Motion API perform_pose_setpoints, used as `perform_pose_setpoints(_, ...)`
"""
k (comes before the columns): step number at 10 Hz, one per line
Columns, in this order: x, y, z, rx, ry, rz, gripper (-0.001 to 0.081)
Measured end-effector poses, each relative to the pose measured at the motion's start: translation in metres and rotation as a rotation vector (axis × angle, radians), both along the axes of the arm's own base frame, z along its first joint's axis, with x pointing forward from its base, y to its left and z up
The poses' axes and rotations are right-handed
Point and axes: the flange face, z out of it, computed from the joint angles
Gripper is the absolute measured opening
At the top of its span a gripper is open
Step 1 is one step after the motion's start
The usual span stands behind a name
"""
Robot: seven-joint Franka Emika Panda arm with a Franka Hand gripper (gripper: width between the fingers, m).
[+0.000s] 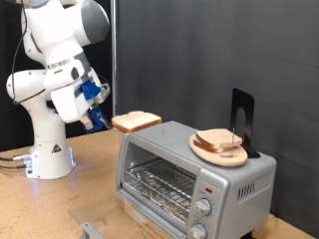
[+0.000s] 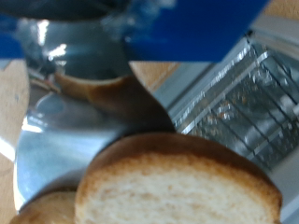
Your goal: Make a piece of toast with the oven
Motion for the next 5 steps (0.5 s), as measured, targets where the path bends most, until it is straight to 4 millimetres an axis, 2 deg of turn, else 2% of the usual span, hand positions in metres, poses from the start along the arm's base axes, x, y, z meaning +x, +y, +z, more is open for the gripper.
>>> perform_pose_setpoints(5,0.015,-0.025,-0.076,-0.082,0.048,-0.046,0.0401)
